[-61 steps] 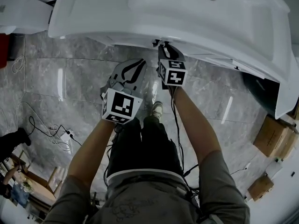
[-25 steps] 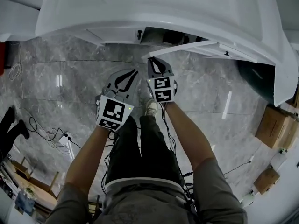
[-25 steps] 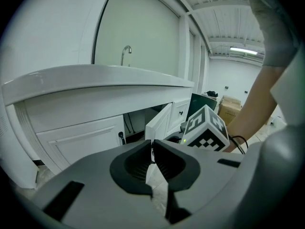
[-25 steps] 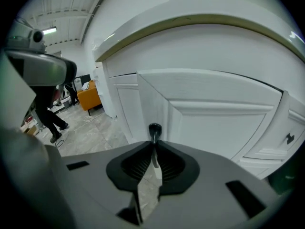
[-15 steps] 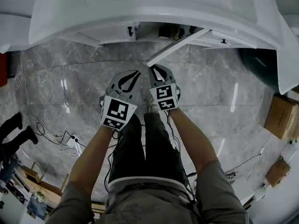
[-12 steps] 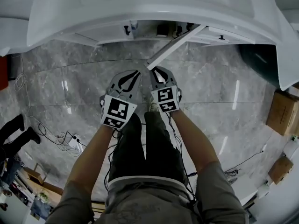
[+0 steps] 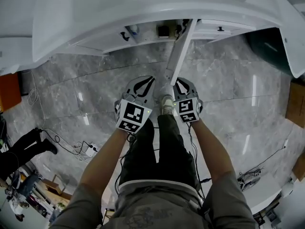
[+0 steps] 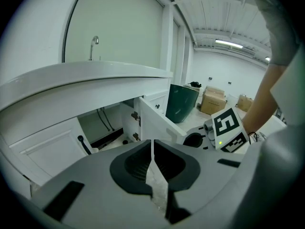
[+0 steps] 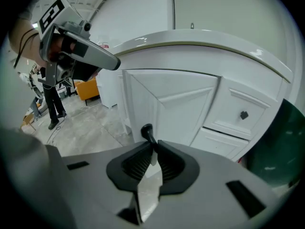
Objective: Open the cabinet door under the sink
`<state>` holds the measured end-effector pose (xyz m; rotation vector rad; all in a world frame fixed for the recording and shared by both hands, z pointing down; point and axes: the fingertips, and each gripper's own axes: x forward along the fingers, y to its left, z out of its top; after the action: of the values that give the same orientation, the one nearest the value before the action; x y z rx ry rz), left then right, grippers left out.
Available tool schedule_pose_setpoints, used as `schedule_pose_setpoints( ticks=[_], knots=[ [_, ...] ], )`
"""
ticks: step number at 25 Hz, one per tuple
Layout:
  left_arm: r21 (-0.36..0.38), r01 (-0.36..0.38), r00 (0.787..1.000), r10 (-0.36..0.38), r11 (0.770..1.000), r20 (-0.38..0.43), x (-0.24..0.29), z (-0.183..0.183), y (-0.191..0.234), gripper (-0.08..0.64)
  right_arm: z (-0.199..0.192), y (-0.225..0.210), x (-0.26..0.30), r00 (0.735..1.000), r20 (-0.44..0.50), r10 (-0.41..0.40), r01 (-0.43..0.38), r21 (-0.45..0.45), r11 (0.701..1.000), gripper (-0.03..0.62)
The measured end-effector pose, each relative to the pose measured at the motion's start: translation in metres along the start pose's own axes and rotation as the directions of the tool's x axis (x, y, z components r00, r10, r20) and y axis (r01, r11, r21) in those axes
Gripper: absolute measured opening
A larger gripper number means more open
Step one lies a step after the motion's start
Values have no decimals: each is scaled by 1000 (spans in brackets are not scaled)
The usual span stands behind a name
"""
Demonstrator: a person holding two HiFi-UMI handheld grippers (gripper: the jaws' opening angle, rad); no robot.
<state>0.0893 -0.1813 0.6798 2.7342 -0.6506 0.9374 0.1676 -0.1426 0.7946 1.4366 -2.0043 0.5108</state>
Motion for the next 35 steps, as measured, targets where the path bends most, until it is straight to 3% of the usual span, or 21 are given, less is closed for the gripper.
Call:
schedule_pose_setpoints(
  ticks=[10, 16, 22, 26, 28, 31, 35],
  knots=[
    [-23, 69, 998, -69, 997, 4, 24, 15, -46, 31, -47, -67, -36, 990, -69, -127, 133, 100, 986, 48],
    [-27, 61, 998, -62, 998, -30, 12, 11, -41, 31, -69, -105, -55, 964, -149, -220, 249, 221, 943, 51],
    [-40, 29, 999, -30, 999, -40, -6, 8, -23, 31, -74, -106, -62, 960, -220, -175, 211, 156, 965, 52],
    [-62, 3, 998, -7, 998, -57, -17, 9, -16, 31, -104, -89, -73, 918, -366, -155, 267, 279, 922, 51],
    [-84, -11, 998, 6, 996, -56, -29, 14, -14, 31, -110, -69, -82, 911, -396, -115, 259, 332, 907, 51],
    [-107, -33, 999, 28, 994, -44, -50, 23, -10, 31, -99, -41, -94, 919, -389, -70, 204, 315, 927, 51],
    [-109, -63, 998, 59, 992, -34, -74, 36, 2, 31, -45, -24, -106, 951, -299, -74, 162, 283, 945, 38]
  ],
)
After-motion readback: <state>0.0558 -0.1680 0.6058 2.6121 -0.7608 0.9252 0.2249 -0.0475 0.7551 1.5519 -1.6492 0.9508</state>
